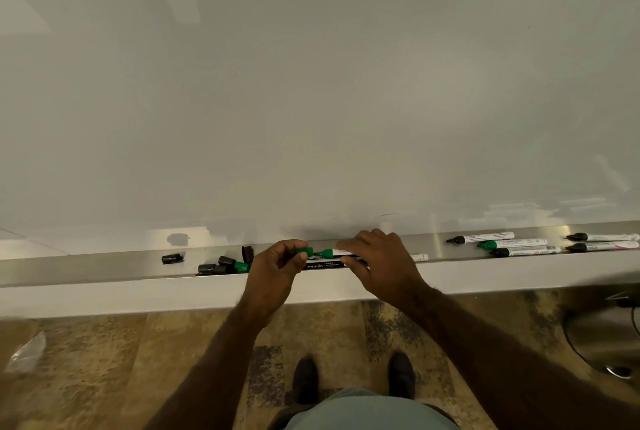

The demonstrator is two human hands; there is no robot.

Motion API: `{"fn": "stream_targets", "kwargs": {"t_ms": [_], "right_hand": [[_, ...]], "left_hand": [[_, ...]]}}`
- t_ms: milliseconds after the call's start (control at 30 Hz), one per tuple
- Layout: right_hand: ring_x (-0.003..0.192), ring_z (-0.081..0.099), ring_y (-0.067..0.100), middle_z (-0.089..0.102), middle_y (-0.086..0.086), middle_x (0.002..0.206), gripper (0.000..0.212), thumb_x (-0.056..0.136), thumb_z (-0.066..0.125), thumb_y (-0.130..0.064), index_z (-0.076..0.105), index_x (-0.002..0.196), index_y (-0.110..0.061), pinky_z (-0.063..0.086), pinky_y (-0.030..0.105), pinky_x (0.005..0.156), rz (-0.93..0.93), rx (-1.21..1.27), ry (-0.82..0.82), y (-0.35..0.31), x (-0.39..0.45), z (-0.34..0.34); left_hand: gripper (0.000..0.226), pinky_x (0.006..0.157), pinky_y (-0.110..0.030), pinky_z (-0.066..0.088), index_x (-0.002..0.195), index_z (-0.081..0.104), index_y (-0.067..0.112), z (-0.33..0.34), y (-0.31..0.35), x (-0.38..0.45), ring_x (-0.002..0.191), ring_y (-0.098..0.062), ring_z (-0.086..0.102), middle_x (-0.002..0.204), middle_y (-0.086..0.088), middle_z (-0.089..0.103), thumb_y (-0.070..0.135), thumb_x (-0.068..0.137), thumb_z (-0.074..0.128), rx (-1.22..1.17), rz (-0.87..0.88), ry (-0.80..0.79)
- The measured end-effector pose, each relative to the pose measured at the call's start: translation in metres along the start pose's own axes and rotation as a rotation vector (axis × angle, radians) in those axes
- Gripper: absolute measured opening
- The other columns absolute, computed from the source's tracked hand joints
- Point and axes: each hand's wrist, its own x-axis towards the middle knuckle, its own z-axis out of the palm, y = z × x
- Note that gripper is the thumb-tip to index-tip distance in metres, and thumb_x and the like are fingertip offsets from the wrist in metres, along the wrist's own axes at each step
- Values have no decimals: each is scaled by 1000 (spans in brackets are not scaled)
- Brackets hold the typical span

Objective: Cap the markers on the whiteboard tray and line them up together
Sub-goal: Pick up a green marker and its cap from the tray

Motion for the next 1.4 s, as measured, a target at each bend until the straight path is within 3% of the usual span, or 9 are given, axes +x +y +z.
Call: {"fn": "stream_targets", "kwargs": {"t_ms": [233, 567, 667, 767, 867, 1000, 1133, 1400], "right_hand": [[95, 55, 22, 65, -1, 107, 30, 94, 46, -35, 60, 119, -28, 37, 38, 79, -12, -40, 2, -2, -2, -2], [100, 54, 22, 65, 1, 112, 29, 94, 49, -28, 62, 120, -22, 35, 36, 81, 76, 46, 21, -6, -9, 7], [98, 54, 20, 66, -1, 109, 27, 92, 52, -27, 63, 117, -24, 35, 35, 79, 75, 84, 4, 5, -6, 0], [96, 54, 21, 66, -3, 105, 25, 91, 55, -27, 64, 115, -28, 32, 34, 75, 96, 58, 17, 15, 1, -3], [95, 57, 26, 67, 0, 103, 26, 87, 59, -17, 65, 112, -24, 40, 40, 76, 137, -108, 67, 26, -2, -2], [95, 62, 29, 70, 6, 101, 29, 84, 51, -8, 66, 108, -14, 45, 44, 86, 143, -284, 126, 50, -20, 0], [99, 63, 28, 71, 7, 103, 35, 77, 64, 3, 65, 109, -13, 43, 45, 92, 188, -286, 89, 61, -25, 0], [88, 64, 29, 71, 6, 92, 24, 80, 63, -2, 68, 100, -14, 46, 45, 83, 116, -305, 149, 76, -26, -6]], "left_hand": [[18, 67, -5, 46, 98, 69, 26, 8, 0, 1, 77, 9, 63, 87, 11, 70, 11, 88, 64, 152, 42, -56], [17, 61, -7, 47, 97, 73, 21, 22, -1, 7, 63, 3, 63, 76, 9, 72, 11, 88, 64, 207, 19, -62], [16, 63, -7, 48, 94, 71, 27, 22, 5, 16, 67, 3, 66, 81, 11, 73, 14, 86, 67, 234, 32, -134], [21, 73, -11, 51, 106, 68, 24, 21, 8, 24, 83, -1, 67, 94, 8, 72, 18, 87, 67, 288, 32, -164], [26, 77, -18, 53, 114, 65, 19, 10, 1, 25, 89, -5, 66, 100, 5, 71, 24, 89, 64, 318, 31, -20], [26, 70, -10, 42, 114, 66, 18, -17, -14, 21, 85, -1, 61, 99, 6, 68, 28, 91, 61, 410, 40, 164], [26, 68, -8, 39, 114, 65, 14, -43, -24, 15, 85, -6, 61, 102, 0, 72, 25, 92, 58, 507, 91, 282], [24, 85, -35, 47, 110, 69, 11, -95, -34, 16, 91, -24, 65, 103, -12, 73, 21, 92, 58, 572, 36, 538]]}}
